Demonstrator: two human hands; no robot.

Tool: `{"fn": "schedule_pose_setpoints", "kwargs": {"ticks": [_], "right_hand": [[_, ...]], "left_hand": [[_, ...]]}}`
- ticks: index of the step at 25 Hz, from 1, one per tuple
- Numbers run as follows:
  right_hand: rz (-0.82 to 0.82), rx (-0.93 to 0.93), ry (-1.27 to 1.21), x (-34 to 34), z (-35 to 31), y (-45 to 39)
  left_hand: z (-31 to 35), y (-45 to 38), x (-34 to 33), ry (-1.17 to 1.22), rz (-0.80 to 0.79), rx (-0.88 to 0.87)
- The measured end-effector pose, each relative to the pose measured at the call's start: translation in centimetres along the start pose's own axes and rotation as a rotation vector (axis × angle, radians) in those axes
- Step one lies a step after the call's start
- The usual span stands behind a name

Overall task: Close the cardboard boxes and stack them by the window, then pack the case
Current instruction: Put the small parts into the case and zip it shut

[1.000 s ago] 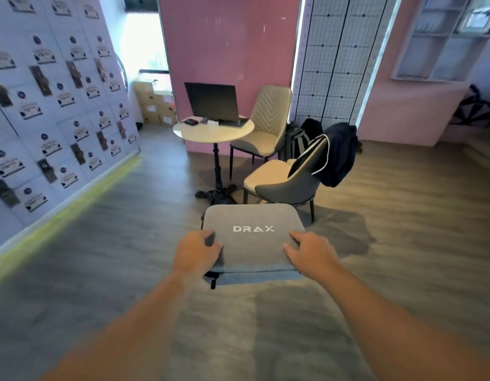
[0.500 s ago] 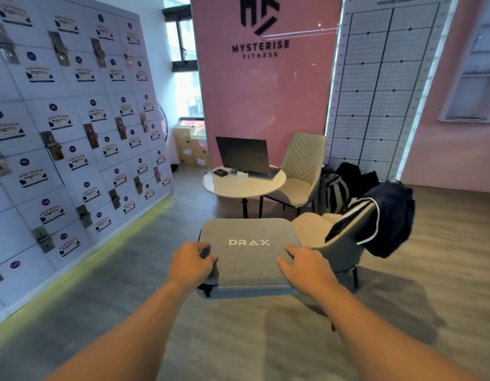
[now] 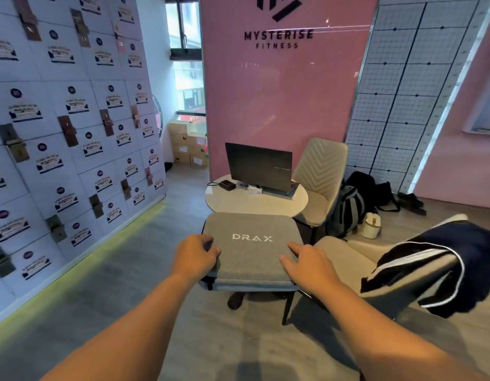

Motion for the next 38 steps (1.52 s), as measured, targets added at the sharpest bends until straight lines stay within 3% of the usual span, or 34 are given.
{"fn": "schedule_pose_setpoints", "kwargs": {"ticks": [8,19,26,33,38], "right_hand": [[-0.044,-0.088,-0.023,-3.6,-2.6,-17.8],[-0.132,-0.113,-0.057,-12.1,1.1,-40.4],[-0.213,-0.173,-0.066,-17.4,2.8,-45.6],[-0.214,-0.176,-0.014,-18.3,2.8,-48.3],[-0.132,-0.126,0.313,-16.9,1.2,-48.3]], "left_hand": [[-4.9,-19.4,-2.0,-0.008,-0.097,0.027],[-12.3,-40.6,-11.8,0.046,-0.139,0.177],[-16.8,-46.8,-16.6,0.018,-0.199,0.285],[-18.2,-49.2,-17.7,0.004,-0.233,0.256],[-18.4,-49.5,-16.8,0.019,-0.289,0.234]]}}
Point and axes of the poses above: each hand's wrist, its own y-axis away from the middle knuckle, its own x-axis out of the back of the hand, z = x × y, the point moved 4 cm from there along -y, towards the middle knuckle, and after that the axes turned 12 degrees about y, right-handed, at the moved point
